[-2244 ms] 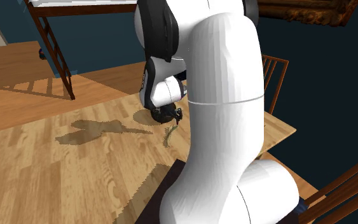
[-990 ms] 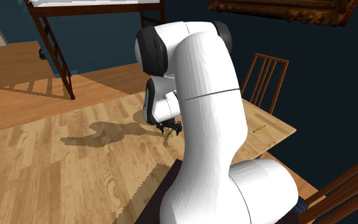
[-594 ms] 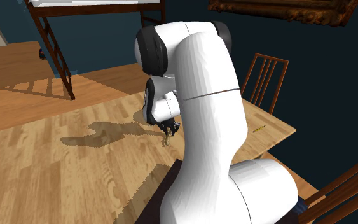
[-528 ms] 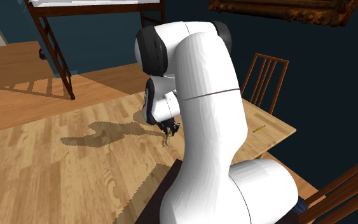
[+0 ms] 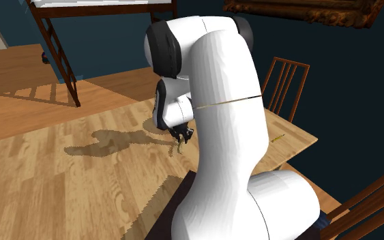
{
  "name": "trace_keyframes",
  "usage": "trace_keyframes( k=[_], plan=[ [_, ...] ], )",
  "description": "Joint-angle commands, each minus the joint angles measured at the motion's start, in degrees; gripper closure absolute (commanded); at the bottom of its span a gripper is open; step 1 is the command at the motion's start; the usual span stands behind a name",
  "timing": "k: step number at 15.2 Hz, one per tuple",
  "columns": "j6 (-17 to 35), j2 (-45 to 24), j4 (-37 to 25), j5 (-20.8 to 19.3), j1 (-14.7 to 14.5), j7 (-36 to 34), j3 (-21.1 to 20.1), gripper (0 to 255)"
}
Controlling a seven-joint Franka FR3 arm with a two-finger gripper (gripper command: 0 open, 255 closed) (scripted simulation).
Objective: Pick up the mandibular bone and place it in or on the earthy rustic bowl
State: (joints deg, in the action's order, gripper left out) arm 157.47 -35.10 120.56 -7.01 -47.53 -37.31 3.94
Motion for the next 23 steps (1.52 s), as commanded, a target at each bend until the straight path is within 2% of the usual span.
trace_keyframes(
  k=[1,23],
  plan=[
    [-1.07,1.52,0.47,0.03,-0.01,0.1,-0.03,255],
    [-13.94,16.32,2.36,0.62,0.08,1.59,-0.38,255]
  ],
)
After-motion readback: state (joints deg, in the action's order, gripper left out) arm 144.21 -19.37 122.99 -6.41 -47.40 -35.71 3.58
